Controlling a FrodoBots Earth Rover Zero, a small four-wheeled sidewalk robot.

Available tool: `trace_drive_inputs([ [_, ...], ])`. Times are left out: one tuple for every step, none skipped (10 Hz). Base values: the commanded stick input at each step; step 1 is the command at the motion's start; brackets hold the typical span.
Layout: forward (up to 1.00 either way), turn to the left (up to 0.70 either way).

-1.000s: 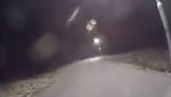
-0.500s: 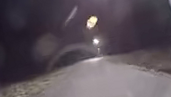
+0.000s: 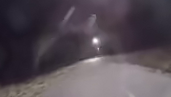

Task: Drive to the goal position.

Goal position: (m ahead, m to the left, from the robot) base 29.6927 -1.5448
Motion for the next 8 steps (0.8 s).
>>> trace_drive_inputs([
  [0.85,0.00],
  [0.85,0.00],
  [0.85,0.00],
  [0.85,0.00],
  [0.85,0.00],
  [0.85,0.00],
  [0.85,0.00],
  [0.85,0.00],
])
